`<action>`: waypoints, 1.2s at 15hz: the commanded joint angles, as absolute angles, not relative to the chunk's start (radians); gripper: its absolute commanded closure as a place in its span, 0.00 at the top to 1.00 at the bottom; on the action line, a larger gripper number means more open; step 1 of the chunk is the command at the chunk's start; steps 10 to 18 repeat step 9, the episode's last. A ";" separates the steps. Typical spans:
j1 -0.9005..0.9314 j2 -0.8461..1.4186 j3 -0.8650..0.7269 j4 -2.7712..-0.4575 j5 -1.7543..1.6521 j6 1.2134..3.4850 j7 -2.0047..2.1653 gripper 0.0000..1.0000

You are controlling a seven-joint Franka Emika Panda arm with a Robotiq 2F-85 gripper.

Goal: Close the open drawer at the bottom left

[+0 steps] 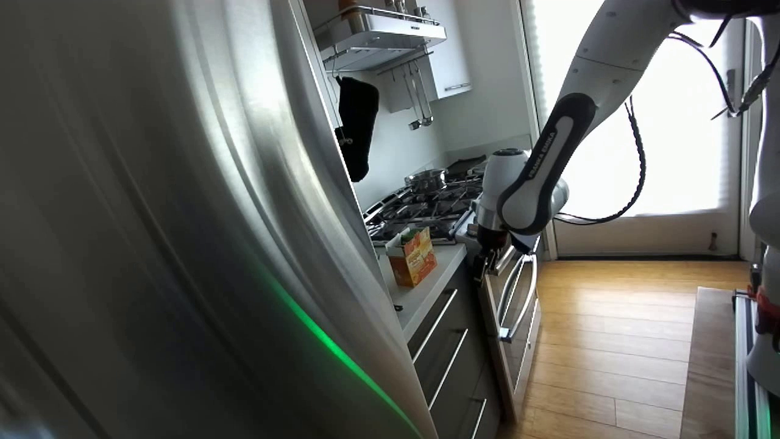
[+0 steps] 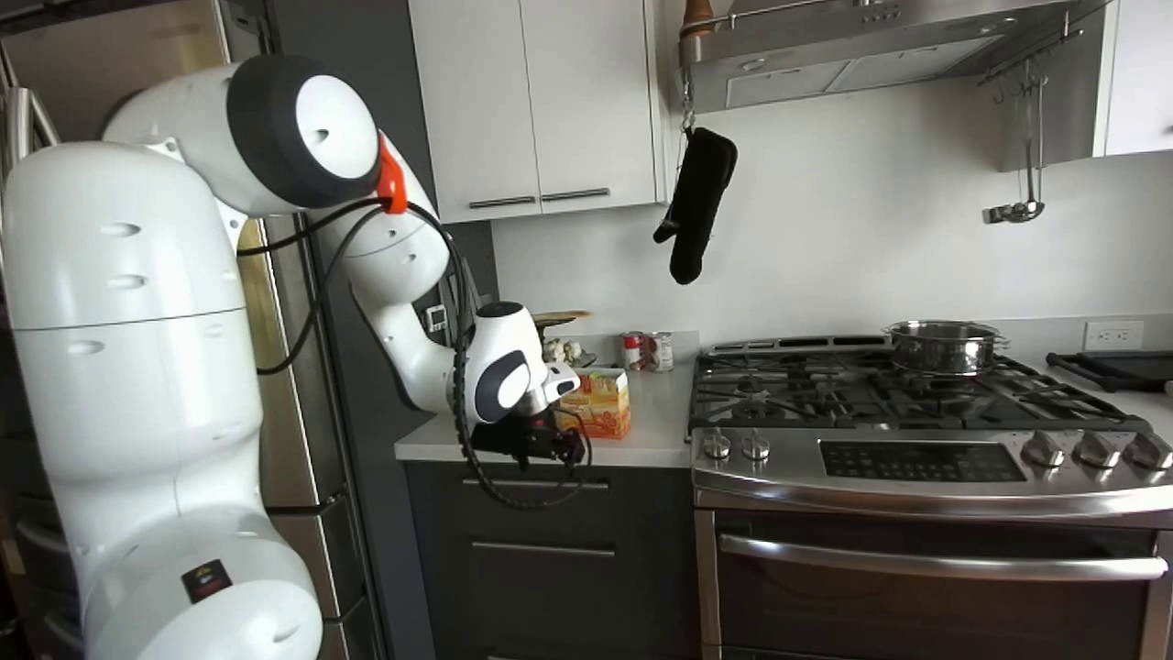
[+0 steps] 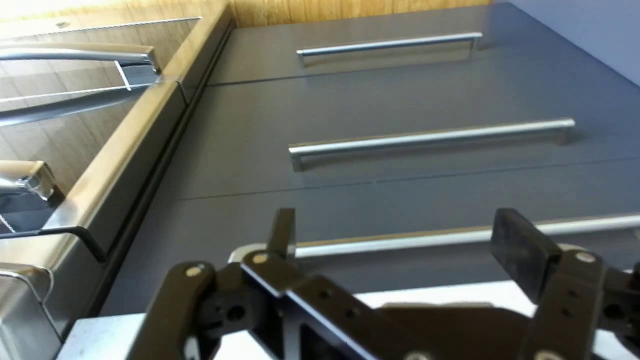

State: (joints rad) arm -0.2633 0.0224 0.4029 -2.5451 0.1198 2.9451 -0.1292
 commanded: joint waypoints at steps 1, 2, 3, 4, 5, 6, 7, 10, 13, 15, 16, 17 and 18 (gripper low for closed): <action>-0.230 -0.082 0.469 -2.530 0.398 2.903 -0.171 1.00; -0.193 -0.113 0.458 -2.525 0.476 2.903 -0.191 1.00; -0.146 -0.150 0.434 -2.531 0.556 2.915 -0.221 1.00; -0.205 -0.072 0.464 -2.513 0.435 2.939 -0.176 1.00; -0.192 -0.092 0.464 -2.511 0.456 2.939 -0.185 1.00; -0.191 -0.097 0.466 -2.512 0.453 2.939 -0.182 1.00; -0.193 -0.094 0.465 -2.513 0.452 2.939 -0.182 1.00; -0.200 -0.081 0.464 -2.513 0.450 2.939 -0.182 1.00; -0.200 -0.081 0.464 -2.513 0.450 2.939 -0.182 1.00; -0.200 -0.081 0.464 -2.513 0.450 2.939 -0.182 1.00; -0.200 -0.081 0.464 -2.513 0.450 2.939 -0.182 1.00; -0.200 -0.081 0.464 -2.513 0.450 2.939 -0.182 1.00; -0.200 -0.081 0.464 -2.513 0.450 2.939 -0.182 1.00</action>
